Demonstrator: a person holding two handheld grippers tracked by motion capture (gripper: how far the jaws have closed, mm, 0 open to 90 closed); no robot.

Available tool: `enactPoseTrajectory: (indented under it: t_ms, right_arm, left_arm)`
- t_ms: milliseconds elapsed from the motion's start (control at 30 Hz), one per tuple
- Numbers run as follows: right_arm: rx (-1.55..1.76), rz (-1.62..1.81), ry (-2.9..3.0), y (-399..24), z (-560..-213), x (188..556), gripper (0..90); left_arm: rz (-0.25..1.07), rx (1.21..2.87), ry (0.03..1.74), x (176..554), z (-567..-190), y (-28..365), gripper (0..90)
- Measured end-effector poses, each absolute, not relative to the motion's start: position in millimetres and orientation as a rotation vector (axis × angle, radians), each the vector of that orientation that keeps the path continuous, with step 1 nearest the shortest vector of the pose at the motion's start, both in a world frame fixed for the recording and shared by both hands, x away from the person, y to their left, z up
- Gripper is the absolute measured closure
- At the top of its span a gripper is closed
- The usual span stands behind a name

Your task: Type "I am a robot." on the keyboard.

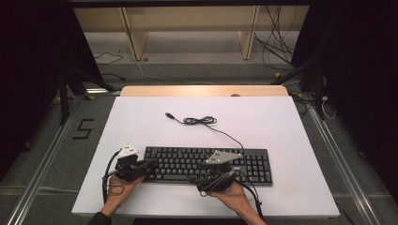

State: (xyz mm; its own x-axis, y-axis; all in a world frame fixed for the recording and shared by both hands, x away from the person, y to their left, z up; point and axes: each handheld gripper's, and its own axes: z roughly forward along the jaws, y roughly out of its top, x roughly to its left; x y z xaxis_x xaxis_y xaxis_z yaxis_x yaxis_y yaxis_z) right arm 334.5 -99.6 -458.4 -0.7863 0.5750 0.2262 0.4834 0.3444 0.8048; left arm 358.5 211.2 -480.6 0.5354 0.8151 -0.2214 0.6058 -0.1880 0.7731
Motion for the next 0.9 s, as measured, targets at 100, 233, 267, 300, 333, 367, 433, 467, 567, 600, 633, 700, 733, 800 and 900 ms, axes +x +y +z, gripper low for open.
enactPoseTrajectory:
  t_ms: [100,233,267,300,333,367,433,467,567,600,633,700,733,800,900]
  right_arm:
    - [0.988,1.441,2.493,-100.8,-458.2,333.9,35.6]
    - [0.987,1.444,2.49,-101.5,-458.2,333.3,35.5]
    - [0.986,1.445,2.49,-101.5,-458.1,333.1,35.5]
    - [0.985,1.445,2.49,-101.6,-458.0,333.0,35.5]
    - [0.984,1.445,2.49,-101.6,-458.0,332.9,35.4]
    - [0.983,1.444,2.49,-101.7,-457.9,332.8,35.4]
    - [0.982,1.445,2.491,-101.8,-457.8,332.6,35.4]
    - [0.981,1.446,2.491,-101.9,-457.7,332.5,35.4]
    - [0.981,1.446,2.492,-102.0,-457.6,332.2,35.4]
    - [0.981,1.446,2.492,-102.0,-457.5,332.0,35.4]
    - [0.981,1.446,2.492,-102.0,-457.5,331.9,35.4]
    - [0.982,1.443,2.494,-102.0,-457.3,331.6,35.4]
    - [0.983,1.443,2.494,-102.1,-457.3,331.5,35.4]
    - [0.984,1.442,2.493,-102.3,-457.2,331.5,35.4]
    - [0.985,1.444,2.49,-102.5,-457.0,331.4,35.4]
  left_arm:
    - [0.301,1.91,1.162,359.3,-481.4,210.2,88.9]
    - [0.297,1.927,1.167,360.0,-483.1,209.2,88.9]
    - [0.295,1.93,1.166,360.2,-483.3,209.2,88.9]
    - [0.292,1.931,1.167,360.2,-483.4,209.1,88.9]
    - [0.29,1.932,1.168,360.2,-483.5,208.9,88.9]
    - [0.291,1.934,1.167,360.3,-483.5,209.0,88.9]
    - [0.29,1.936,1.167,360.4,-483.4,209.1,88.9]
    - [0.288,1.935,1.168,360.5,-483.5,209.1,88.9]
    - [0.28,1.937,1.178,360.6,-484.1,208.6,88.9]
    - [0.279,1.953,1.176,361.2,-485.0,208.4,89.0]
    - [0.272,1.948,1.176,361.1,-485.7,208.3,89.0]
    - [0.272,1.954,1.178,360.9,-485.4,207.6,89.1]
    - [0.276,1.954,1.179,360.7,-485.4,207.3,89.1]
    - [0.276,1.955,1.179,360.7,-485.4,207.2,89.1]
    - [0.274,1.952,1.181,360.7,-485.2,207.3,89.1]
